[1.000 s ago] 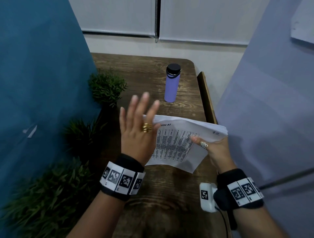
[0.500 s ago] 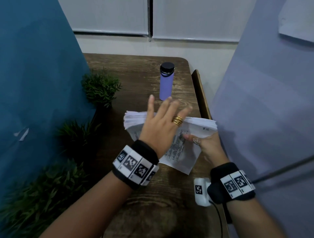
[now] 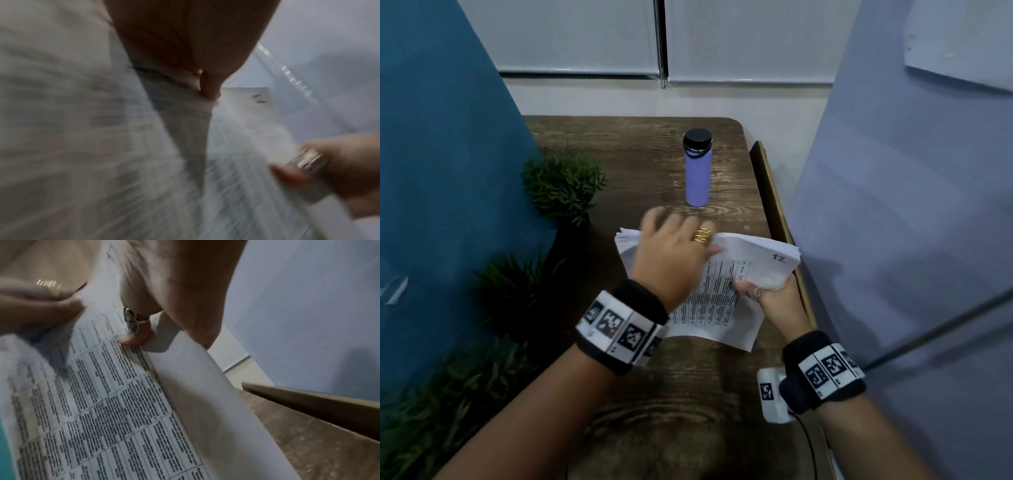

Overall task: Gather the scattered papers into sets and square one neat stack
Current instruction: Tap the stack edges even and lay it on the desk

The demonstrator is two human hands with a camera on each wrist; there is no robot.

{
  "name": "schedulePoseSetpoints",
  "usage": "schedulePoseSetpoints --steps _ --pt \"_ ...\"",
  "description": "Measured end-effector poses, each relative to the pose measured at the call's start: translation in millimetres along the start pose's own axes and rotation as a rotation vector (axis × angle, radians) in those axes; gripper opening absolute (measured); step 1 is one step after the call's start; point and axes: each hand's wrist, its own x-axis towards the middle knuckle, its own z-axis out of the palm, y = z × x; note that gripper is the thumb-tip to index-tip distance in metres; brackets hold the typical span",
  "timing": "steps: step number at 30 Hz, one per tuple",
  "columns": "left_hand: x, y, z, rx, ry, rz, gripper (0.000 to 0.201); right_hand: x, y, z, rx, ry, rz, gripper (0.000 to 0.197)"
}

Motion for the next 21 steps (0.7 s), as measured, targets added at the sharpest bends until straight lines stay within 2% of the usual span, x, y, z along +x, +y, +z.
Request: schedulePoseSetpoints --steps 3,4,5,7,9,11,14,16,18,21 --pt "-16 -37 1 0.002 0.033 -0.217 0.033 3 4 0 0.011 0.041 -0.011 0.026" --pt "-24 -49 6 -0.111 0.047 -0.284 0.03 4 4 2 0.02 0.041 -0.012 0.025" --pt "-31 -56 12 -0.316 0.086 -0.36 0.027 4 4 4 0.025 0.039 -0.014 0.024" --pt "-44 -57 23 -0.805 0.16 -0.543 0.035 5 4 10 0.035 0.037 -0.026 0.024" --pt "-51 -45 34 -1.015 0.212 -0.664 0.037 5 0 15 0.06 0.046 -0.029 0.025" --pt "-52 -33 36 -1.032 0.241 -0.686 0.033 4 -8 18 0.093 0.062 -0.06 0.029" --pt "-51 -30 33 -0.975 0.309 -0.627 0.026 3 -16 16 0.116 0.036 -0.137 0.029" --pt "-57 -31 38 -0.969 0.298 -0.628 0.028 4 -12 16 0.09 -0.001 -0.103 0.029" --pt "-75 -30 54 -0.979 0.188 -0.671 0.034 4 3 18 0.037 -0.024 -0.031 0.028" --pt "-102 -24 77 -0.953 -0.059 -0.813 0.027 1 26 21 0.007 0.014 -0.009 0.028"
